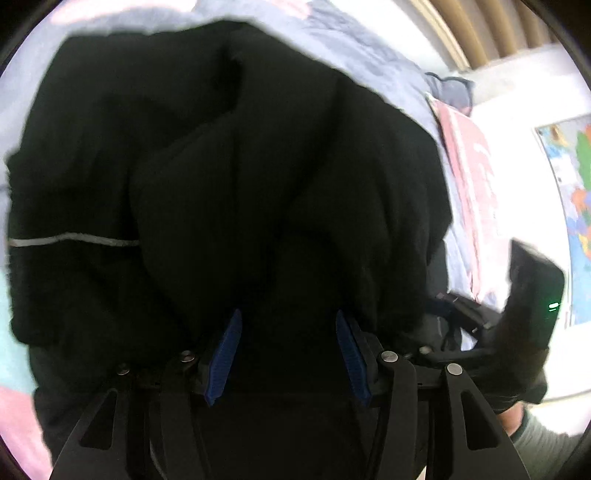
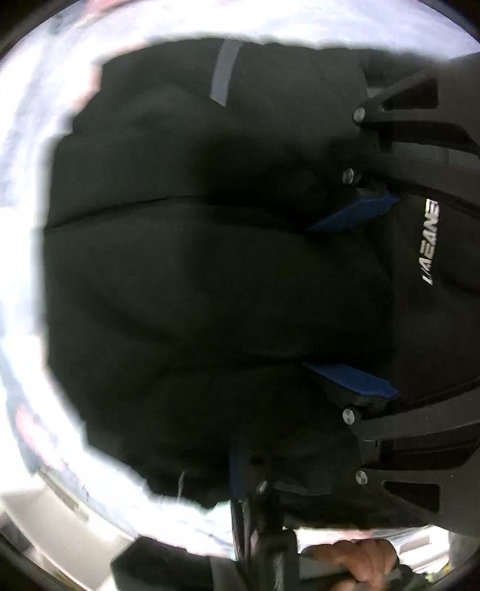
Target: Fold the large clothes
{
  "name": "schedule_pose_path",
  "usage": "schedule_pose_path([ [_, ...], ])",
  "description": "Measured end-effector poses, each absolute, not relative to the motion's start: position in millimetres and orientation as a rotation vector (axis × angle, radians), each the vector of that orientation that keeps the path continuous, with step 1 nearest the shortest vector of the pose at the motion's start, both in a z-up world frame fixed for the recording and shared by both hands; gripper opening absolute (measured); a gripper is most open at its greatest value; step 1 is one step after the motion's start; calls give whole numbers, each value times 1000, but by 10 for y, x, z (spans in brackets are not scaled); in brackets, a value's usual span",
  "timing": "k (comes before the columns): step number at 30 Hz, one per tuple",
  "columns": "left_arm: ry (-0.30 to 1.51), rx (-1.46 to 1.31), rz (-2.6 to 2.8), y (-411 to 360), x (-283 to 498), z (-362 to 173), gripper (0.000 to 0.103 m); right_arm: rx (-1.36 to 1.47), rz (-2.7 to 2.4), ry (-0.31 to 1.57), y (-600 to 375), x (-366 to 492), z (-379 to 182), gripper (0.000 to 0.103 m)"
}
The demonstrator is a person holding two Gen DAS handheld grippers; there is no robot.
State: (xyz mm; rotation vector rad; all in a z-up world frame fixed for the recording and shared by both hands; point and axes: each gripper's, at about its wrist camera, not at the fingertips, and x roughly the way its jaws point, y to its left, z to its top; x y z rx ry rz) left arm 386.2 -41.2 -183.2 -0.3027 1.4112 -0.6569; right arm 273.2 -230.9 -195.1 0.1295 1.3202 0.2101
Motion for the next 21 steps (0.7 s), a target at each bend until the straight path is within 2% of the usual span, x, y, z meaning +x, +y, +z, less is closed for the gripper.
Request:
schedule_pose_path([
  [5, 1386, -218, -666, -454, 3779, -1520, 54, 188, 202, 1332, -2405, 2703, -1800, 73],
  [13, 1371, -265, -684, 322, 2950, -802, 54, 322, 136, 1288, -2726, 1999, -1373, 73],
  [17, 1384, -291, -639, 832, 2542, -771, 61, 394, 43, 1279, -3021, 1477, -1306, 73],
  [21, 1448, -360, -538, 1317, 2328, -957, 62, 487, -50, 1293, -3274, 1084, -1416, 73],
])
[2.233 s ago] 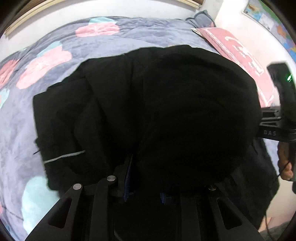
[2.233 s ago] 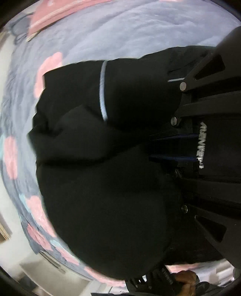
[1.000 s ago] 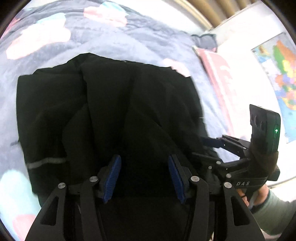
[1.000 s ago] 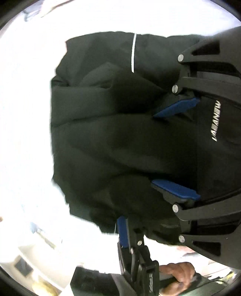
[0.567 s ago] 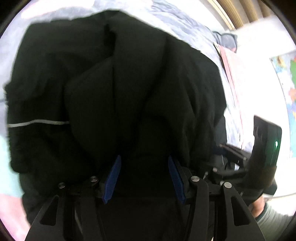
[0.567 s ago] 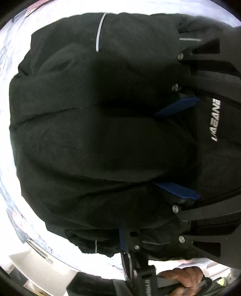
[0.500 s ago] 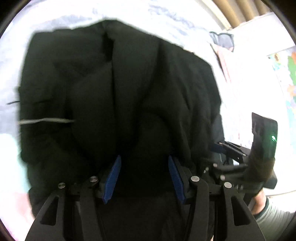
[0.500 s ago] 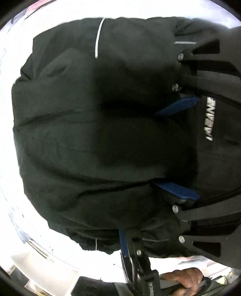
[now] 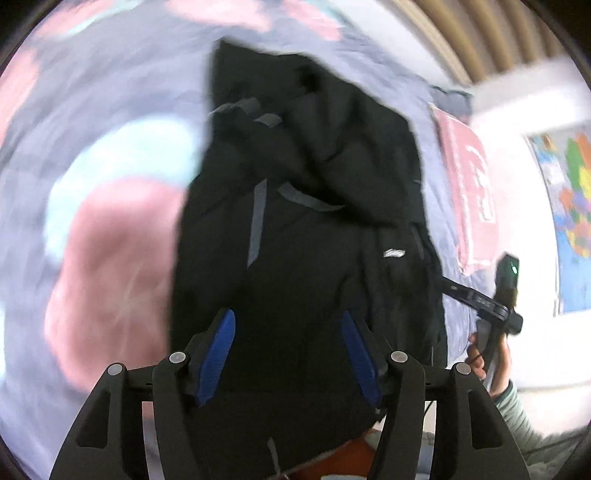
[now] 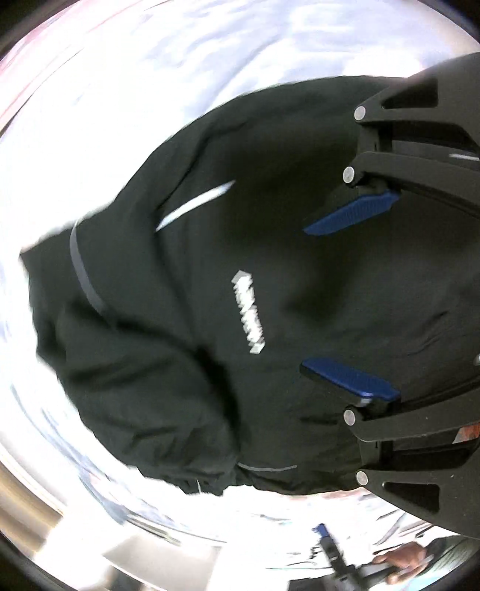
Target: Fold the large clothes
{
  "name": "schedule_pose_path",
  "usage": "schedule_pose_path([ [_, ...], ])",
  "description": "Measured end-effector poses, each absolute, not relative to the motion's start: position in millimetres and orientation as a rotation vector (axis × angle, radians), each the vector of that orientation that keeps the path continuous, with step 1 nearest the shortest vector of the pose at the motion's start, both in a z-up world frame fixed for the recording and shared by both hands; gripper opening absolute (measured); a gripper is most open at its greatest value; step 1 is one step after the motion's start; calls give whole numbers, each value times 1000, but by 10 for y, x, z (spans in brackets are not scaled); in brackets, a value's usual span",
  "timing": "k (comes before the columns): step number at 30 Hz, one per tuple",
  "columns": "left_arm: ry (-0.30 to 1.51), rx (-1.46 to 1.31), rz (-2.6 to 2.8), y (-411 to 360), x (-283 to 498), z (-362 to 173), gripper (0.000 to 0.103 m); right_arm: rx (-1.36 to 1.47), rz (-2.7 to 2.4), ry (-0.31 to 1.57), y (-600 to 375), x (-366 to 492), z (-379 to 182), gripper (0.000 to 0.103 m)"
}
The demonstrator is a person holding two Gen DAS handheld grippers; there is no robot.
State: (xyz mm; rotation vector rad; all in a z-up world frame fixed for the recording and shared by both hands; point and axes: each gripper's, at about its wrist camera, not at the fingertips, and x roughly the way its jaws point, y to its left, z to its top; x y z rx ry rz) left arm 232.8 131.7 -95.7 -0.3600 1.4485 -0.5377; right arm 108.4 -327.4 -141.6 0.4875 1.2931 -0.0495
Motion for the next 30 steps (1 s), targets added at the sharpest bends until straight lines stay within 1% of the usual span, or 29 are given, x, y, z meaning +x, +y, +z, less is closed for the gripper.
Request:
schedule_pose_path([
  [5, 1542, -349, -426, 1676, 2037, -1327, 62, 595, -124, 1271, -3627, 657, -1405, 73],
  [8, 1599, -416, -421, 1756, 1829, -1602, 62, 656, -152, 1277, -3725, 475, -1421, 73],
  [11, 1639, -470, -391, 1779, 1694, -1871, 62, 656, -179, 1274, -3765, 308, -1388, 73],
  [15, 1648, -495, -419, 1773, 1543, -2028, 62, 685, -178, 1256, -3782, 124, -1365, 73],
  [18, 1655, -429, -424, 1669, 1477, -2108, 62, 691, -205, 1270, -3808, -22, -1406, 73],
  [22, 1637, -449, -453, 1641, 1431, -2128, 62, 706, -228, 1273, -3829, -177, -1446, 73],
  [25, 1634, -529, -590, 1557, 1418, -2025, 62, 697, -239, 1279, -3842, -262, -1471, 73],
  [27, 1588, -578, -757, 1465, 1439, -1751, 62, 682, -249, 1278, -3863, -307, -1465, 73],
  [29, 1515, -591, -850, 1387, 1478, -1491, 65, 665, -259, 1279, -3889, -340, -1450, 73],
  [30, 1506, -583, -862, 1348, 1500, -1444, 65, 657, -263, 1279, -3907, -349, -1445, 73],
])
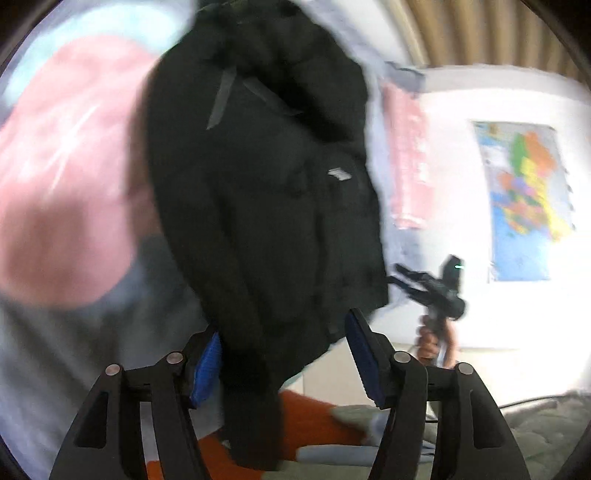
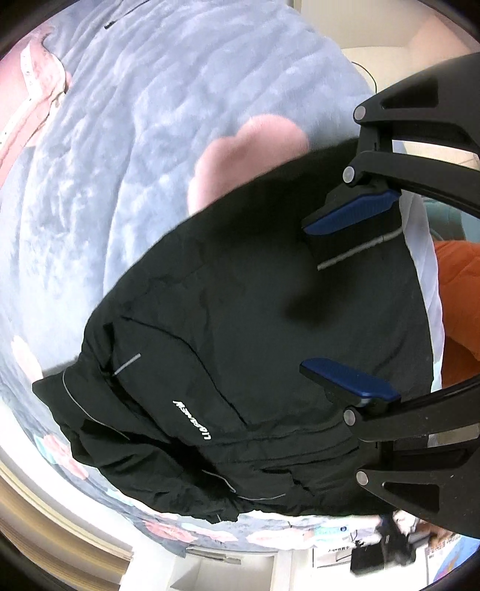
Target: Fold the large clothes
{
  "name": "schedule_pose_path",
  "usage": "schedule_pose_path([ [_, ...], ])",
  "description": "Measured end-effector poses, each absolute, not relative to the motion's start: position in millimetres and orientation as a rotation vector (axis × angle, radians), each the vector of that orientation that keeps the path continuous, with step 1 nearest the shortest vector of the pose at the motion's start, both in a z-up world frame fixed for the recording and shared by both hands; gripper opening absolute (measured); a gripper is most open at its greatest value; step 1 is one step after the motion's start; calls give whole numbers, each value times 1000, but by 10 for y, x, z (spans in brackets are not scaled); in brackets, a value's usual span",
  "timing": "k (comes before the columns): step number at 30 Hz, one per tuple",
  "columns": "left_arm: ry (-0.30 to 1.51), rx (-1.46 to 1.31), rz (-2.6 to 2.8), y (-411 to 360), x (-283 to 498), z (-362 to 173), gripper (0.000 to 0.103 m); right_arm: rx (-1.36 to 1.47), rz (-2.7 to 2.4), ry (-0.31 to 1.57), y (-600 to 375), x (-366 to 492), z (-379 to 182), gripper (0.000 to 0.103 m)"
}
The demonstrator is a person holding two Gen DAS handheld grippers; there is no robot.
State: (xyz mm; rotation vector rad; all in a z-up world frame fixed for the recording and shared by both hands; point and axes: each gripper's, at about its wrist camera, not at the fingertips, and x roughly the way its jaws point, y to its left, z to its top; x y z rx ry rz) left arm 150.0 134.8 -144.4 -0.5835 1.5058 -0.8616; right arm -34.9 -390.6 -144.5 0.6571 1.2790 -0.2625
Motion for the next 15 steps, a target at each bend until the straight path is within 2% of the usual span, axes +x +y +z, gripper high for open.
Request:
schedule_pose_path([
  [9, 1742, -361, -642, 1099, 1321, -2109, 64, 495, -309, 1366, -4185, -434, -1518, 73],
  [13, 1752, -375, -625, 1121, 1270, -2133, 63, 490, -293, 1421, -4298, -510, -1707, 73],
  [15, 1729, -378, -608, 1127, 1314, -2096, 49, 493, -273, 1443, -4293, -505, -1837, 73],
])
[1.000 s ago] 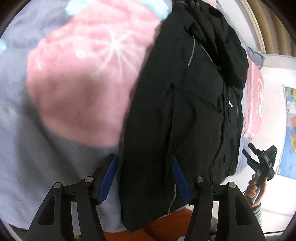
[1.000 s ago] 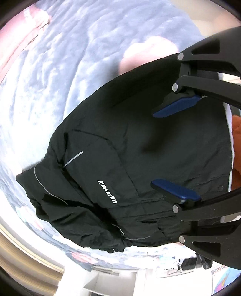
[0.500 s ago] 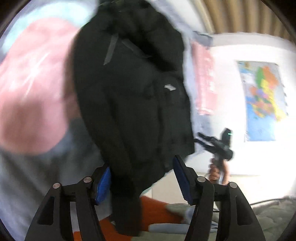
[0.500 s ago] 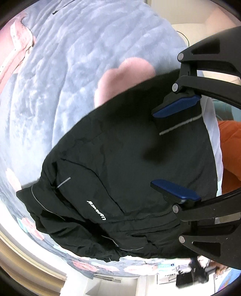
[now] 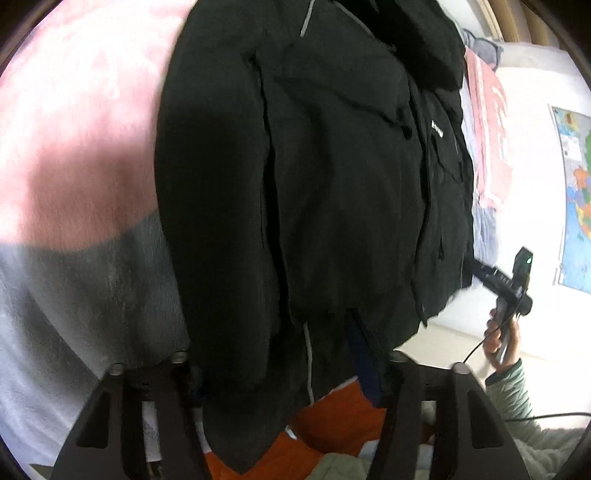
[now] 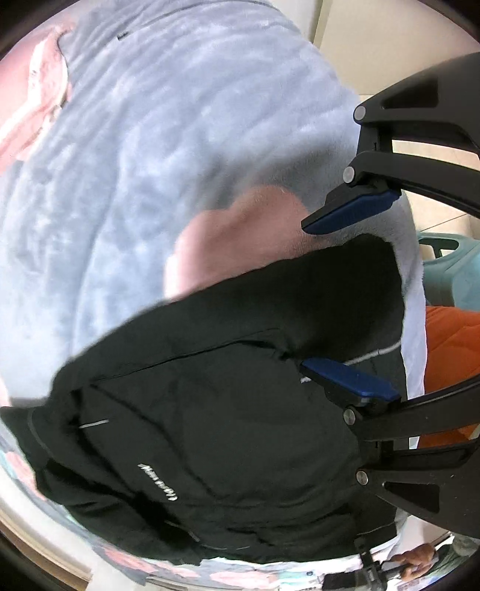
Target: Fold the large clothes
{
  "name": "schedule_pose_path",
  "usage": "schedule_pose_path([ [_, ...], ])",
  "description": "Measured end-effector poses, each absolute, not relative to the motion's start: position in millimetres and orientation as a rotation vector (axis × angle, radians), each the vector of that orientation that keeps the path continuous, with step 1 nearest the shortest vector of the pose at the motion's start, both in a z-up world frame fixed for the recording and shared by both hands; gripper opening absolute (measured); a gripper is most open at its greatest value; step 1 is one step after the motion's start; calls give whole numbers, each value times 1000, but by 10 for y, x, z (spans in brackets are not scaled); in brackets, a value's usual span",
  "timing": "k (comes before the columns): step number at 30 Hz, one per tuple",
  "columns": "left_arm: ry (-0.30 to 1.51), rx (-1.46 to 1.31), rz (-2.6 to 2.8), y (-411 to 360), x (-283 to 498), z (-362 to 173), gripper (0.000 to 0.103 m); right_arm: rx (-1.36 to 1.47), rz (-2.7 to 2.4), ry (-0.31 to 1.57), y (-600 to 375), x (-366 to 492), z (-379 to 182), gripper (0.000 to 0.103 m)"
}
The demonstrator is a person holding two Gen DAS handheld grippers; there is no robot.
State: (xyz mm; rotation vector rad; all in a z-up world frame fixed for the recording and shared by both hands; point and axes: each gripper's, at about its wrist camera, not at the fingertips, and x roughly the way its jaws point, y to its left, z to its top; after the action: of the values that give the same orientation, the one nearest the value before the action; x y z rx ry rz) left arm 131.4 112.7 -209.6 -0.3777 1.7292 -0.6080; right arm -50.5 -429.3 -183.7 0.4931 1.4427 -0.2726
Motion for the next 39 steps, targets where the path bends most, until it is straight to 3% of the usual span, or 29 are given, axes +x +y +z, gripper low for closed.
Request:
schedule_pose_path([
  [1, 1715, -376, -604, 1102, 1342, -2060, 39, 496, -264, 1449, -4285, -499, -1885, 71],
  [2, 1706, -375, -606, 1102, 1374, -2030, 31, 501, -253, 1455, -4273, -486, -1925, 57],
  [4, 1670, -371, -629, 1078, 1420, -1916, 24, 499, -227, 1458, -4223, -471, -1919, 50],
  [5, 1646, -393, -658, 1082, 1451, -1831, 24, 503, -202, 1447, -4199, -469, -1869, 45],
  [10, 1614, -537, -754, 1052, 1548, -1691, 24, 582, -49, 1376, -4186, -458, -1632, 45],
  [15, 1689, -460, -699, 850, 1478, -1927, 26, 618, -57, 1479, -4248, -445, -2021, 47],
  [17, 1723, -414, -661, 776, 1395, -2060, 34, 693, -43, 1501, -4313, -483, -2207, 50],
  [20, 1734, -393, -622, 767, 1377, -2122, 34, 782, -47, 1475, -4371, -491, -2220, 46],
  [21, 1705, -408, -625, 778, 1388, -2063, 31, 772, -34, 1445, -4348, -476, -2113, 41],
  [22, 1674, -419, -636, 797, 1409, -1993, 19, 758, -20, 1421, -4323, -479, -2015, 36],
  [24, 1611, -434, -655, 794, 1478, -1791, 17, 734, 6, 1356, -4299, -442, -1762, 25],
  [26, 1543, -471, -675, 792, 1599, -1556, 16, 724, 29, 1288, -4281, -347, -1508, 22],
  [39, 1191, -630, -719, 977, 2563, -365, 16, 621, 80, 1021, -4262, 824, -329, 21],
])
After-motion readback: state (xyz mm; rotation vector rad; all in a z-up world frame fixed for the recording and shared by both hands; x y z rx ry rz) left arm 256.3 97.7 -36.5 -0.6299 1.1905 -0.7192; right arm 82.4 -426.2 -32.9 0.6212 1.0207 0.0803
